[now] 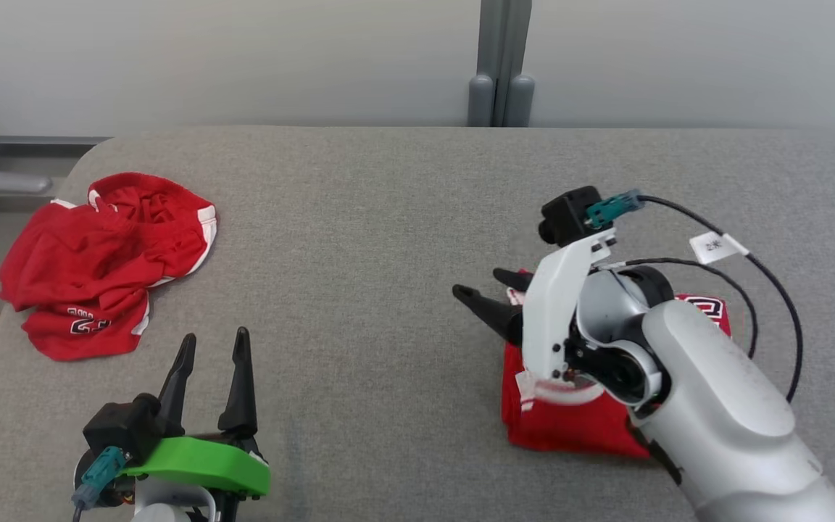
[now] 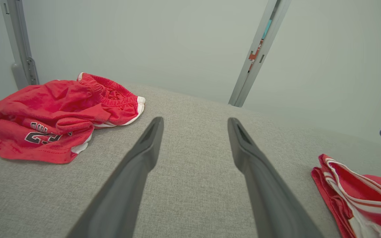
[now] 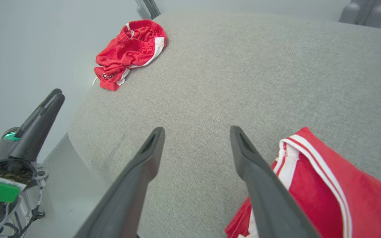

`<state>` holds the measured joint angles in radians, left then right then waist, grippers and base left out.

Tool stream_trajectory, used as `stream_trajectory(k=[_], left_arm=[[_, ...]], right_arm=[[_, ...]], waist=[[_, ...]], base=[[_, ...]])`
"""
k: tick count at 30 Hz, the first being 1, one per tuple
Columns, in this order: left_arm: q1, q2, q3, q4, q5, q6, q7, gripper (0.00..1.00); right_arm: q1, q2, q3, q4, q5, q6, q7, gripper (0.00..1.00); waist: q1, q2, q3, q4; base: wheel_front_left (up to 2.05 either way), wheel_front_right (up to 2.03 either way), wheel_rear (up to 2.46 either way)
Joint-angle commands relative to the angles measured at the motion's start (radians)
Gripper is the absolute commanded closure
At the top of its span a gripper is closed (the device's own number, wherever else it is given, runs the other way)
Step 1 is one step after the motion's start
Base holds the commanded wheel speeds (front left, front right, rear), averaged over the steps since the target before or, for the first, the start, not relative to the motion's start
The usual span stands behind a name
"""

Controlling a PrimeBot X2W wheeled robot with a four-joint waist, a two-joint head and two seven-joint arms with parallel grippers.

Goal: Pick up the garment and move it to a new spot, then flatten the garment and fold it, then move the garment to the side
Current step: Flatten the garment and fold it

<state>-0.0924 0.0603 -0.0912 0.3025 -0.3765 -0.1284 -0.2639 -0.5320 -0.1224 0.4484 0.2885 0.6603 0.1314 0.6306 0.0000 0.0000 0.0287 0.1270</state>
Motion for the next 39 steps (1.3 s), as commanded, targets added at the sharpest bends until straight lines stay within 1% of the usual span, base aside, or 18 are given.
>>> stream_trajectory(k=[1,4,9,15,19,24,27,32,39], left_arm=[[0.012,0.004,0.006,-0.002,-0.002,-0.002,0.000,0.00],[0.024,0.003,0.012,-0.004,-0.001,-0.002,0.000,0.00],[0.034,0.001,0.016,-0.010,0.004,-0.002,0.000,0.00],[0.052,0.004,0.039,-0.021,0.012,-0.002,0.000,0.00],[0.073,0.007,0.049,-0.028,0.022,-0.002,0.000,0.00],[0.100,0.009,0.062,-0.034,0.034,-0.002,0.000,0.00],[0.107,0.010,0.057,-0.029,0.044,-0.002,0.000,0.00],[0.114,0.010,0.055,-0.019,0.052,-0.002,0.000,0.00],[0.136,0.002,0.063,-0.046,0.056,0.014,0.000,0.00]], right_arm=[[0.024,-0.036,-0.012,-0.030,0.001,-0.001,-0.019,0.00],[0.057,-0.085,-0.056,-0.090,-0.041,-0.001,-0.091,0.00],[0.149,-0.142,-0.158,-0.115,-0.139,-0.001,-0.245,0.00],[0.272,-0.174,-0.271,-0.141,-0.286,-0.001,-0.478,0.00],[0.341,-0.179,-0.327,-0.150,-0.332,-0.001,-0.595,0.00],[0.399,-0.164,-0.376,-0.139,-0.313,-0.001,-0.689,0.00],[0.435,-0.181,-0.397,-0.111,-0.318,-0.001,-0.726,0.00],[0.471,-0.178,-0.422,-0.074,-0.295,-0.001,-0.758,0.00],[0.493,-0.164,-0.416,-0.069,-0.298,-0.001,-0.777,0.00]], waist=[[0.0000,0.0000,-0.015,-0.020],[0.0000,0.0000,-0.029,-0.038],[0.0000,0.0000,-0.044,-0.058],[0.0000,0.0000,-0.056,-0.083],[0.0000,0.0000,-0.066,-0.101],[0.0000,0.0000,-0.076,-0.121],[0.0000,0.0000,-0.080,-0.125],[0.0000,0.0000,-0.088,-0.131],[0.0000,0.0000,-0.091,-0.144]], base=[[0.00,0.00,0.00],[0.00,0.00,0.00],[0.00,0.00,0.00],[0.00,0.00,0.00],[0.00,0.00,0.00],[0.00,0.00,0.00],[0.00,0.00,0.00],[0.00,0.00,0.00],[0.00,0.00,0.00]])
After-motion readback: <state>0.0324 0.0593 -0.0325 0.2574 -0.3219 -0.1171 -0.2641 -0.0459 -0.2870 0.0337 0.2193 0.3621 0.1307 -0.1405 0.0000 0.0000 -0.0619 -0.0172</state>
